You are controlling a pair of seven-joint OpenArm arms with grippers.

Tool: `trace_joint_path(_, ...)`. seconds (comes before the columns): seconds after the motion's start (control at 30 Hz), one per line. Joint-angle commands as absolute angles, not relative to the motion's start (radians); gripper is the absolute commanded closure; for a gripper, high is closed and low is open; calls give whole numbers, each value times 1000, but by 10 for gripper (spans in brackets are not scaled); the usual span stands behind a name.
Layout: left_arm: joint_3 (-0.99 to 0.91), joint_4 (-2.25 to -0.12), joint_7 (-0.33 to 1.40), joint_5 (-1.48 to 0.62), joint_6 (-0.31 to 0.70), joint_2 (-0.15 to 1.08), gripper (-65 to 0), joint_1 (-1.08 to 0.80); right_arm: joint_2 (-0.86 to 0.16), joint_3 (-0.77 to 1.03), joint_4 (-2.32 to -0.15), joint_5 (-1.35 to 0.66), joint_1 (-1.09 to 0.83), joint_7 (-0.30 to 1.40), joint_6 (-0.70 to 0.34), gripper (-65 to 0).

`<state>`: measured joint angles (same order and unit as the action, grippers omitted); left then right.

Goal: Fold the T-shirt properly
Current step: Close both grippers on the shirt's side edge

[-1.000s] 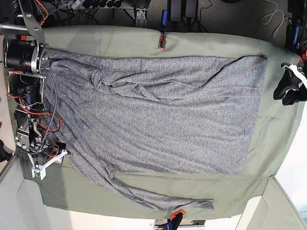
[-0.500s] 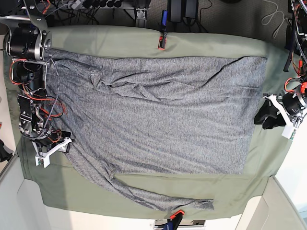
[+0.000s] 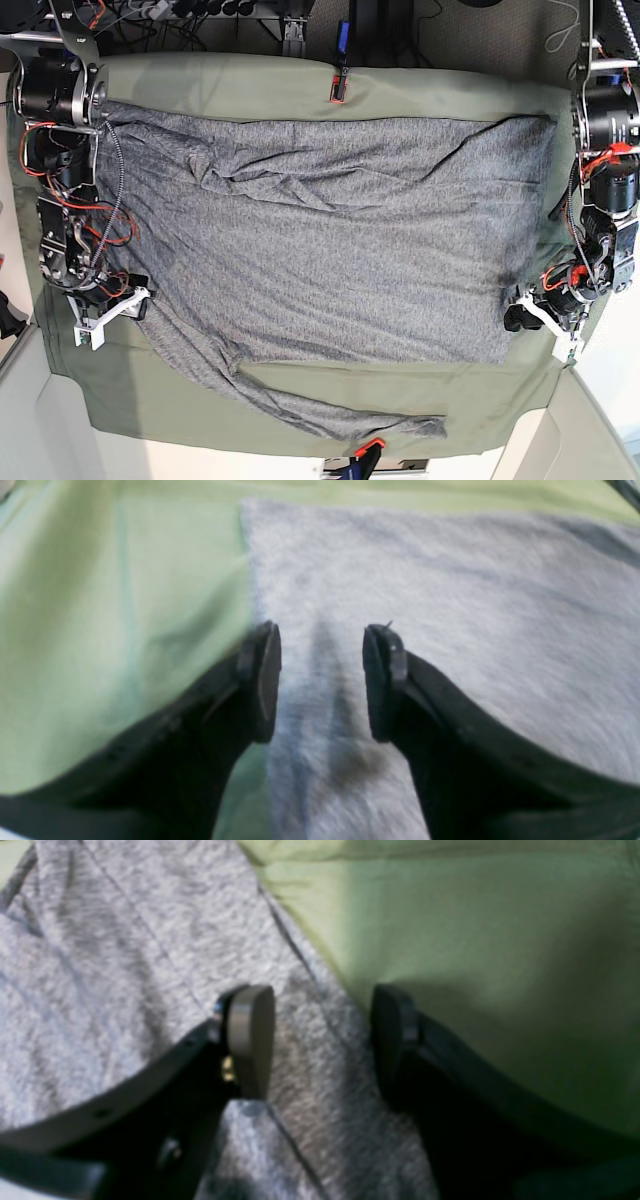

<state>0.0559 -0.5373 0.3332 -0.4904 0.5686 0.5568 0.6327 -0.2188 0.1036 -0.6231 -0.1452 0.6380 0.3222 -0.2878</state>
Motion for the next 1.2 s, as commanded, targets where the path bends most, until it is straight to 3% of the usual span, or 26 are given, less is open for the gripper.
trace_joint_path(0.0, 59, -502, 286, -492, 559, 566, -295, 695, -224, 104, -626, -142, 651, 363, -284, -314)
trace_joint_path(0.23, 65, -323, 228, -391, 532, 492, -295, 764, -221, 104, -626, -142, 651, 363, -284, -314)
trace_joint_path(0.53, 65, -309, 201, -377, 536, 435, -294, 745, -218, 104, -626, -142, 651, 363, -284, -312)
trace_joint_path(0.7, 65, -310, 195, -377, 543, 436, -209, 776, -218, 104, -627, -143, 654, 363, -285, -312)
trace_joint_path(1.0, 65, -309, 191, -353, 541, 435, -210, 828, -218, 104, -677, -167, 653, 363, -285, -312)
trace_joint_path(1.17, 65, -308, 175, -312, 450, 436, -210, 800, -211, 104, -677, -165, 653, 363, -285, -312)
